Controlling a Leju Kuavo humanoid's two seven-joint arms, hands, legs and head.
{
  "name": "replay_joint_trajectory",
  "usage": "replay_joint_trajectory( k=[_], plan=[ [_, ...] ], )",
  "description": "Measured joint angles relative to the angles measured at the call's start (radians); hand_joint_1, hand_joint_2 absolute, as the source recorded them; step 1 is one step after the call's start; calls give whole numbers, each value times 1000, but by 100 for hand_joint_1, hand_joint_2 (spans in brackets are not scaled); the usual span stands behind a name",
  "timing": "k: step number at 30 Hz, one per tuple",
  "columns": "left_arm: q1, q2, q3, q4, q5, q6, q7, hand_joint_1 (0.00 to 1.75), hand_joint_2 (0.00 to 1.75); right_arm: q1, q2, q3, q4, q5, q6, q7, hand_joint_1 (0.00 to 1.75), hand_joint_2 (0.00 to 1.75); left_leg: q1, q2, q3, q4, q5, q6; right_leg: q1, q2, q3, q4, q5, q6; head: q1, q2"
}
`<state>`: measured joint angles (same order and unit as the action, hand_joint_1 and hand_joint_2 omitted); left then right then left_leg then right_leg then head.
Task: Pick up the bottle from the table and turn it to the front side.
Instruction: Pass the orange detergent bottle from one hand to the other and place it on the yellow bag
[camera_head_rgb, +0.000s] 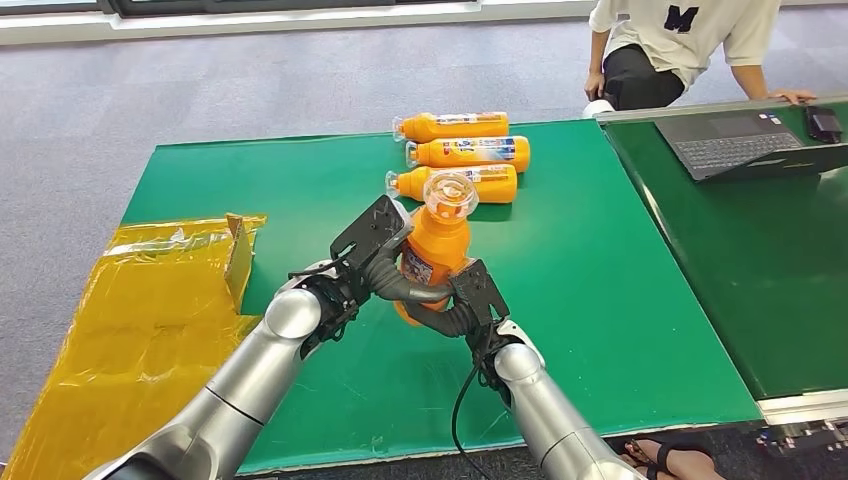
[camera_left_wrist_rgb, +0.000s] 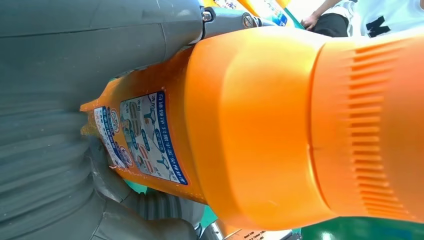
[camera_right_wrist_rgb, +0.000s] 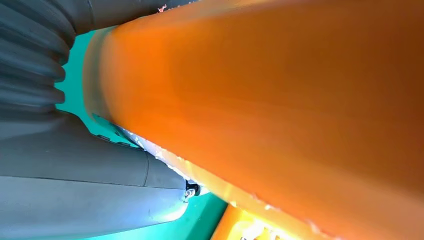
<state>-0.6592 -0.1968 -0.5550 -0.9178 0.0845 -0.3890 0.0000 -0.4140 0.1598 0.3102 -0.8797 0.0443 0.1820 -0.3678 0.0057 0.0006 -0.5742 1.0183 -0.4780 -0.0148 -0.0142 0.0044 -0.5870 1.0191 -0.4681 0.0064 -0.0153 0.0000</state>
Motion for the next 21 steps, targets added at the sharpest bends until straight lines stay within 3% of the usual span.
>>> replay_joint_trajectory(
  k=[12,16,21],
  plan=[
    [-6,1,-18,7,6,2,9,2,175,9,0,0,0,-1,-1,3,175,175,0,0,0,0,0,0,0,0,0,0,0,0,0,0],
    [-21,0,-35,19,16,1,17,175,175,10,0,-1,0,-8,2,4,175,175,0,0,0,0,0,0,0,0,-1,0,0,0,0,0],
    [-60,-15,-64,42,32,8,40,175,175,1,-1,-10,0,-26,5,5,175,175,0,1,0,0,0,0,0,0,-1,0,0,0,0,0]
  ],
)
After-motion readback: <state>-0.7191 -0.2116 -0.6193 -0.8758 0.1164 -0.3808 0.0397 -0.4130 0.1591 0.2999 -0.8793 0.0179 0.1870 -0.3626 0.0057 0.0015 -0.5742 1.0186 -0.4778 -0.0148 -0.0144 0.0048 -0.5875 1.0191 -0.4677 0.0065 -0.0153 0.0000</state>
